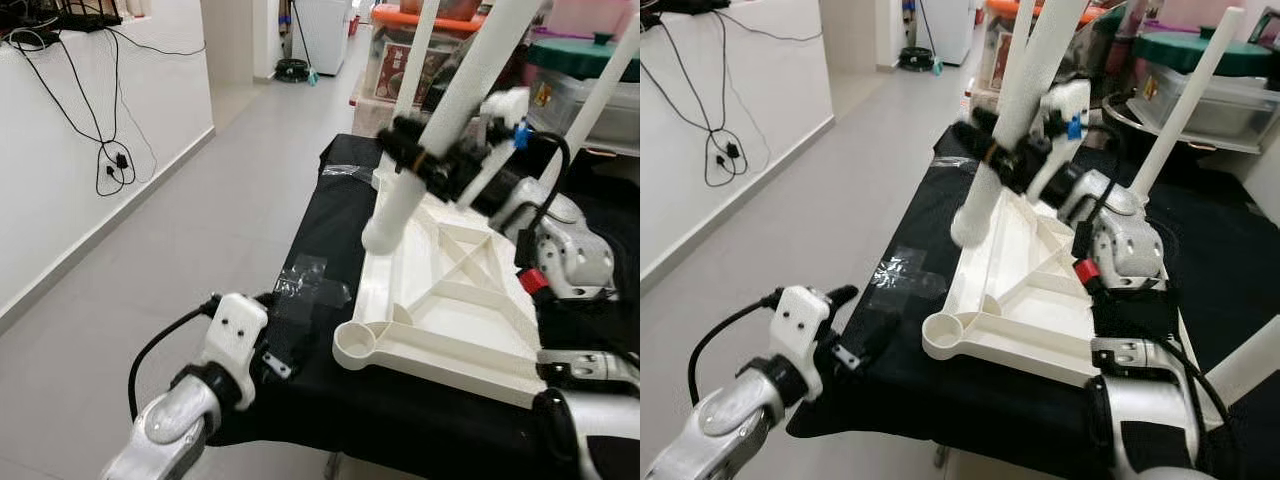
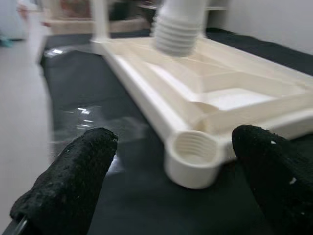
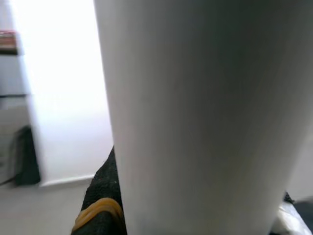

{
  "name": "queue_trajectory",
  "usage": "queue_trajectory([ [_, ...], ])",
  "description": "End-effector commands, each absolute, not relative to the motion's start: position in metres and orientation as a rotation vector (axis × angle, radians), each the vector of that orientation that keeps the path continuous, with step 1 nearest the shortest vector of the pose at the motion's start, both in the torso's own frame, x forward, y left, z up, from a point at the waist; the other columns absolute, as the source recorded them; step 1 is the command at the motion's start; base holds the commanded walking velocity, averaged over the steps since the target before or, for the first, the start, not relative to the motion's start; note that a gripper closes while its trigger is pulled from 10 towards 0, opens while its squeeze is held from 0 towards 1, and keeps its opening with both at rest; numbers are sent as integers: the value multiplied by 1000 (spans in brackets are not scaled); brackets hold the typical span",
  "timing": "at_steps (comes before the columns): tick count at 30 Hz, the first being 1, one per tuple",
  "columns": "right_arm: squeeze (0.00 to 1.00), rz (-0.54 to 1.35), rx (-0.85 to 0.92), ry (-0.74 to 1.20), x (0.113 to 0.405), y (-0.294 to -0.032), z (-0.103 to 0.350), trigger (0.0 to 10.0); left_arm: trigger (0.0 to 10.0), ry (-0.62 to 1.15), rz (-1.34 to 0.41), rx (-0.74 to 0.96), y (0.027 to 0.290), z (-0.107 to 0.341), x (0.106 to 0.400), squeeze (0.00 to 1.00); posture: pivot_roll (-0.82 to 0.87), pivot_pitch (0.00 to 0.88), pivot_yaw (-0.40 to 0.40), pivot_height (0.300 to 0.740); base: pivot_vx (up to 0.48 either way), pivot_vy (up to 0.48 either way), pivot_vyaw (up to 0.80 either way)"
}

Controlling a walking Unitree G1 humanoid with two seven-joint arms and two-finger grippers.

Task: Building children table

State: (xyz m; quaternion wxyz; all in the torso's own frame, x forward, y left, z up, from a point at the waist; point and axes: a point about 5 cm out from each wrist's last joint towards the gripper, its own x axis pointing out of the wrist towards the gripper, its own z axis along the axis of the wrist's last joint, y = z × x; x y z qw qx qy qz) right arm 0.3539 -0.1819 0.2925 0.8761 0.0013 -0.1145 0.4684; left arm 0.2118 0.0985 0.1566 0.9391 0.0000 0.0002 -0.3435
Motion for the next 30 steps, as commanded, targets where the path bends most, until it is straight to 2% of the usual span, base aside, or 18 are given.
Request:
queue_trajectory([
  [1,0,1119,-10,-237,349,-180,291,10000,10000,36,-785,-28,92,153,197,0,76,67,-95,740,0,0,0],
  [2,0,1188,5,-245,347,-179,290,10000,10000,55,-791,-29,91,149,190,0,87,79,-103,740,0,0,0],
  [4,0,1188,5,-245,347,-179,290,10000,10000,55,-791,-29,91,149,190,0,87,79,-103,740,0,0,0],
  [7,0,1356,56,-248,347,-174,287,10000,10000,125,-768,-69,93,137,169,0,96,85,-100,740,0,0,0],
  [11,0,1410,56,-232,346,-170,284,10000,10000,145,-778,-84,92,134,163,0,99,96,-102,740,0,0,0],
  [14,0,1586,0,-109,340,-148,263,10000,10000,174,-796,-104,91,133,153,0,103,122,-99,740,0,0,0],
  [22,0,1688,-69,-4,335,-141,242,10000,10000,180,-798,-103,92,135,148,0,110,145,-101,740,0,0,0],
  [30,0,1701,-95,-24,335,-143,244,10000,10000,181,-794,-95,93,136,146,0,115,147,-97,740,0,0,0],
])
